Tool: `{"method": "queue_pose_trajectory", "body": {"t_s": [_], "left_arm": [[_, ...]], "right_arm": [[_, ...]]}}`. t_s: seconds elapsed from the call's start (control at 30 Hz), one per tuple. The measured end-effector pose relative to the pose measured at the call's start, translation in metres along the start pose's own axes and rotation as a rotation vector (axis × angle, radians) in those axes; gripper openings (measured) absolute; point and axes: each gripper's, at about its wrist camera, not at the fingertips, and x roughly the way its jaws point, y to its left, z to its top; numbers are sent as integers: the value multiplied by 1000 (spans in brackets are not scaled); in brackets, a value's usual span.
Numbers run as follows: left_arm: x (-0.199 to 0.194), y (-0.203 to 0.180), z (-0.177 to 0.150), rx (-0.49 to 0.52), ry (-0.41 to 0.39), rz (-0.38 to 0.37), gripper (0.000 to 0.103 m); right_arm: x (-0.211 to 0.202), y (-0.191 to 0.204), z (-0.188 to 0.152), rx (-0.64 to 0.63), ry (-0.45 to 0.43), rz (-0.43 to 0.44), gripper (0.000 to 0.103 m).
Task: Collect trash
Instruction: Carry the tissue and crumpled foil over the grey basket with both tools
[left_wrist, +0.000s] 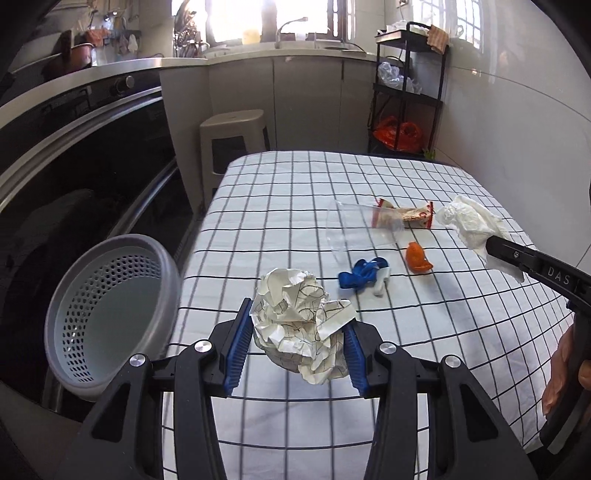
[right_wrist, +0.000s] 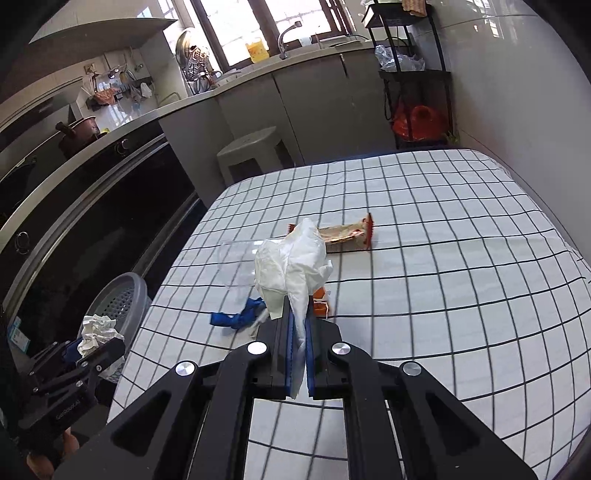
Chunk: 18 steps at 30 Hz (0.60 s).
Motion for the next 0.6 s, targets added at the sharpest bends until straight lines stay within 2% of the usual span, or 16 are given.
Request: {"method": "queue_pose_trajectory", "body": {"t_s": [0.3, 0.6], "left_arm": [[-26, 78, 4, -48, -56, 113, 45], [-18, 146, 7, -100, -65, 201, 45]], "right_arm": [[11, 91, -20, -77, 19, 112, 6], [47, 166, -33, -175, 84, 177, 6]]}}
